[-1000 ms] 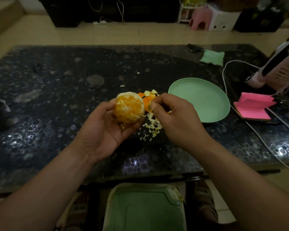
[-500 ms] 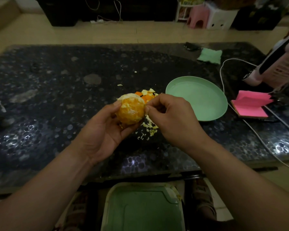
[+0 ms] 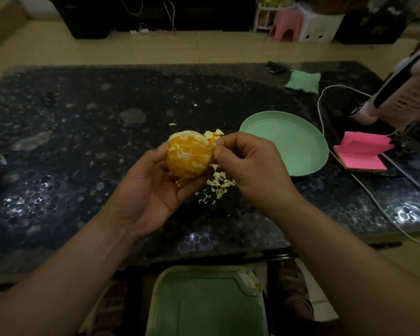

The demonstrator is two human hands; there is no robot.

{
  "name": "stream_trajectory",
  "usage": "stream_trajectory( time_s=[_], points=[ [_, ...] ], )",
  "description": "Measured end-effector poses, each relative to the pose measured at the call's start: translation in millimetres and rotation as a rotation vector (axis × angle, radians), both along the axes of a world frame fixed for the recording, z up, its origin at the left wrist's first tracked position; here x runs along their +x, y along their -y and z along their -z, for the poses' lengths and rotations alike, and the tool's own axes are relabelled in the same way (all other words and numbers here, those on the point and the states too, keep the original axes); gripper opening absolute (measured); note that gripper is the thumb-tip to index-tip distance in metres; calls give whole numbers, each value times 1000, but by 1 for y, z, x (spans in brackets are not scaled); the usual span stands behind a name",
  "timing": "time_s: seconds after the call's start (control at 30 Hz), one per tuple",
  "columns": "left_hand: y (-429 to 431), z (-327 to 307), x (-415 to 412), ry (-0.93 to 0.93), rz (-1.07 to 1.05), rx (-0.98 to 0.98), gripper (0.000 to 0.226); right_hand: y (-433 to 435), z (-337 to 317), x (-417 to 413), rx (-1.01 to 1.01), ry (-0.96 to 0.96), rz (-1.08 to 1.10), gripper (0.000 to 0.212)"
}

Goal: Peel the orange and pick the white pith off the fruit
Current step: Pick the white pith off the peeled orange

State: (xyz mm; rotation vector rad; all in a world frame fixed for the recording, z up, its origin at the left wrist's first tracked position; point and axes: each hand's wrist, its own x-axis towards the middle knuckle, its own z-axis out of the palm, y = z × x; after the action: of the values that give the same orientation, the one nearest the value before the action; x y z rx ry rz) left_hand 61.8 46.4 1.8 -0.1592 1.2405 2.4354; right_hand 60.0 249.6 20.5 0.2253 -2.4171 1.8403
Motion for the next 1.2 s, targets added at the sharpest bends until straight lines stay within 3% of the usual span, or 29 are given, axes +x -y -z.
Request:
stream_trajectory(
  time_s=[0.27, 0.5, 0.63, 0.93, 1.2],
  points=[
    [2, -1, -1, -13, -18, 38, 49, -1, -1, 1, 131, -23, -18, 8],
    [-3, -1, 1, -69, -39, -86, 47, -1, 6, 0, 370, -143, 53, 6],
    [-8, 0, 3, -83, -48, -112, 45, 0, 10, 0, 403, -160, 67, 5],
    [-7, -3, 3, -84, 10, -13, 48, -1, 10, 0, 216, -195, 74, 4],
    [-6, -3, 3, -15, 16, 82, 52, 2, 10, -1, -42, -62, 27, 6]
  ],
)
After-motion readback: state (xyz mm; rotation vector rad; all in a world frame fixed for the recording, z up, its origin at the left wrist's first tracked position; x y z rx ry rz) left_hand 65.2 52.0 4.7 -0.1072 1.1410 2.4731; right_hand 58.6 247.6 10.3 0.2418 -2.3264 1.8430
